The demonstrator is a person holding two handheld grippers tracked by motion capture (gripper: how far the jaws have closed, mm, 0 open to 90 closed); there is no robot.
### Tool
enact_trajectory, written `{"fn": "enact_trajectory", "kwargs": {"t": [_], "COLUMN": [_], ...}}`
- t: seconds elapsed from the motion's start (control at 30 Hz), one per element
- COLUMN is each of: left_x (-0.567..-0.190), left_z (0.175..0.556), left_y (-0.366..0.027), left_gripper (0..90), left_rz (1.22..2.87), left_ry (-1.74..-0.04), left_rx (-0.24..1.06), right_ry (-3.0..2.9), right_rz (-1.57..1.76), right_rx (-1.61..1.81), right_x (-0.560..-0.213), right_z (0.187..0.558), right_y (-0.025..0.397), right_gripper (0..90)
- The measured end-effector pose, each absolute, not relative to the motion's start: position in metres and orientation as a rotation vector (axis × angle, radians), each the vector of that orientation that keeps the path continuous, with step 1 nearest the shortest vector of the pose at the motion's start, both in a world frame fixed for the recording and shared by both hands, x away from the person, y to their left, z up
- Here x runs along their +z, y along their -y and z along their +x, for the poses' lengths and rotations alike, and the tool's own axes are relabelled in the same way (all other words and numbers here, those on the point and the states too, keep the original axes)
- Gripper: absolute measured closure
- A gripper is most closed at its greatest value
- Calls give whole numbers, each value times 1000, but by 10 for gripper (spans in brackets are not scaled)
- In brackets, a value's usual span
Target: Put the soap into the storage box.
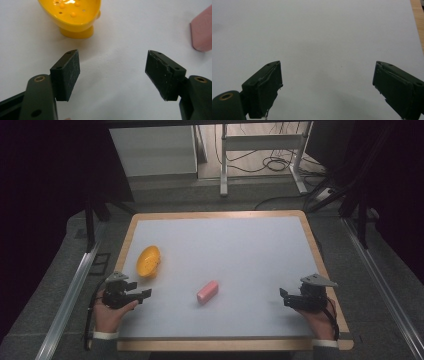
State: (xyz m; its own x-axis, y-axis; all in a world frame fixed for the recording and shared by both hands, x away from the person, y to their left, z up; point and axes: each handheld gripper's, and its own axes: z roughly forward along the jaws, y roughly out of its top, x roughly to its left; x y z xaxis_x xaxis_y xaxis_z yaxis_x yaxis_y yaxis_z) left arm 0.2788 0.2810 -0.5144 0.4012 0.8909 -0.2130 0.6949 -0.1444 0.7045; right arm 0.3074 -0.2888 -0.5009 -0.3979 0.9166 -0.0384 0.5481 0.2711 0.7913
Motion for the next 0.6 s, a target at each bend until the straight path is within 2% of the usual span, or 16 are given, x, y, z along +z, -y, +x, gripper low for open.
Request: {"fn": "enact_trajectory", "kwargs": {"t": [0.6], "left_x": [-489], "left_z": [273], "left_y": [-261], "left_gripper": [278], "left_rz": [1919], "left_ry": [-1334], "left_rx": [353], "right_ry": [-2041], "right_rz": [1337], "right_rx": [983], "right_x": [-501], "right_z": [307], "right_y": [297], "right_gripper": [86]}}
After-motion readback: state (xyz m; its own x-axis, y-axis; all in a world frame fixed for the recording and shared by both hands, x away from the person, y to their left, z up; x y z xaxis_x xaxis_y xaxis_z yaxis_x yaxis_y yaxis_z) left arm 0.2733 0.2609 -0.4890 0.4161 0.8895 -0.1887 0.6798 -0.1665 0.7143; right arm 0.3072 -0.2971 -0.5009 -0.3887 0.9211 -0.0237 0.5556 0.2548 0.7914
